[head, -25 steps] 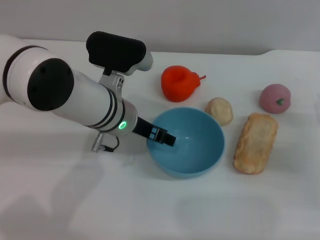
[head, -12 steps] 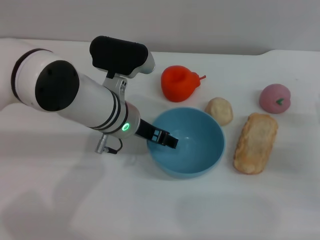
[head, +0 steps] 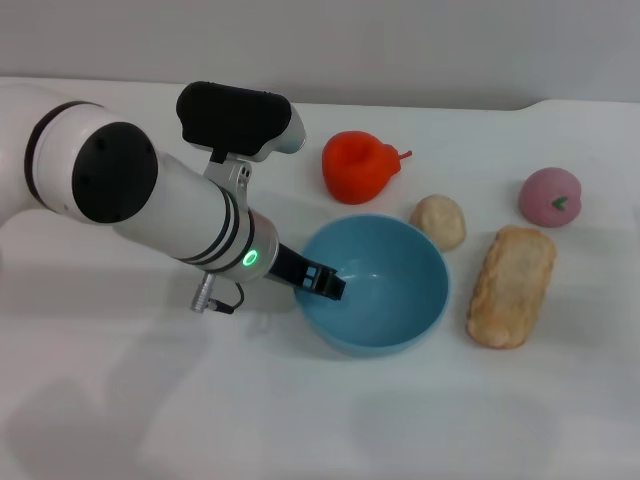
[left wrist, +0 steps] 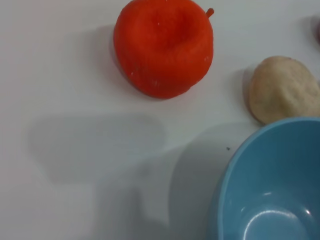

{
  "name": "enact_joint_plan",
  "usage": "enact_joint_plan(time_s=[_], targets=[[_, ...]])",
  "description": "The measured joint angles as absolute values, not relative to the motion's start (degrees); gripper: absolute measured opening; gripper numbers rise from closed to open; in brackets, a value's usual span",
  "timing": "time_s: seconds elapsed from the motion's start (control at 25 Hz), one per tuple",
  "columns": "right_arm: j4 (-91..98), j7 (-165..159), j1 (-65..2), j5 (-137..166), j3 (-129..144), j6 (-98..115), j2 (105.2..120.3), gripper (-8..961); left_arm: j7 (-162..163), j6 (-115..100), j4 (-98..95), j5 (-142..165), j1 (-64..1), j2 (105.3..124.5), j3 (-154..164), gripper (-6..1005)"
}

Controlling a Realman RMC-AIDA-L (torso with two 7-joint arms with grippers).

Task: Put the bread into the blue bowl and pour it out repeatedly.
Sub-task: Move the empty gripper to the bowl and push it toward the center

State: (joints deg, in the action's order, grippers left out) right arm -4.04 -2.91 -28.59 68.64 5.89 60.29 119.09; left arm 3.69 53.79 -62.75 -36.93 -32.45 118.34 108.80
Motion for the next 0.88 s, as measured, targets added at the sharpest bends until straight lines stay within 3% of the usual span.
enact_joint_plan(time_s=[0.4,0.64,0.88], targets=[[-4.0,-3.2,-28.2,68.6,5.9,60.7,119.09,577,4.1,54.0,-62.6,-36.9,-32.4,118.39,108.5,341],[-4.0,-3.4,-28.2,68.6,5.9,60.9,119.09,577,4.2,54.5,-62.8,-37.0,-32.7,118.39,108.4,105],[-4.3,-4.5,-28.5,68.6,5.4,61.9,119.09,576,4.2,55.4,-62.9,-38.4,-32.9,118.21,108.1,-2]])
